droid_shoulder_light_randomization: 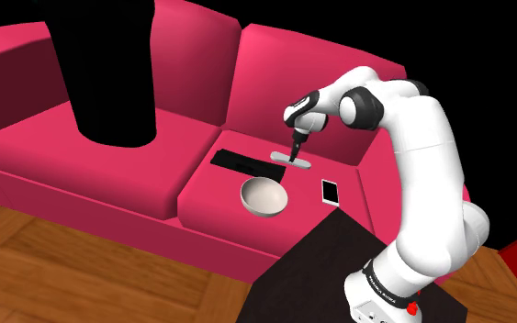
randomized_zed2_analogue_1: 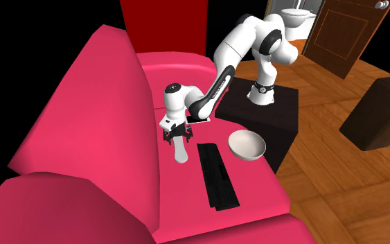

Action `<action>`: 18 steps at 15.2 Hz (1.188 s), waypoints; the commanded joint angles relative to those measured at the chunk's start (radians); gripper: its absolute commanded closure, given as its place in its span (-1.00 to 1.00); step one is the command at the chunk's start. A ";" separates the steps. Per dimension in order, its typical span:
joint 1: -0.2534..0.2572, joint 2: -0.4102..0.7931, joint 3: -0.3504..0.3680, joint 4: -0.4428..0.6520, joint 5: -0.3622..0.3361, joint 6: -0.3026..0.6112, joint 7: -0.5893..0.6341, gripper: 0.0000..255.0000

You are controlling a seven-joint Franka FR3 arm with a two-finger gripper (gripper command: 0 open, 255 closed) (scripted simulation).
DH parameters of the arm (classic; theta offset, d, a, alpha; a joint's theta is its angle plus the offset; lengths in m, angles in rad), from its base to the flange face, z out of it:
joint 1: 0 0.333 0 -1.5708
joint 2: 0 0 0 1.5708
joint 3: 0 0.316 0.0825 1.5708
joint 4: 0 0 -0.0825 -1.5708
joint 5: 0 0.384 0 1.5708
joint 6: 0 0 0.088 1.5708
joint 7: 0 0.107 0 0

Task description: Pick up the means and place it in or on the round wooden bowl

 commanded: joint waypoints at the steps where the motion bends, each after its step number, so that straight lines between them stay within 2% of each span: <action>1: -0.006 0.024 0.008 0.012 0.006 0.013 -0.003 -1.00; 11: -0.012 0.051 0.016 0.022 0.014 0.030 -0.007 -1.00; 12: -0.012 0.051 0.016 0.022 0.014 0.030 -0.007 1.00; 18: -0.012 0.051 0.016 0.021 0.014 0.030 -0.007 1.00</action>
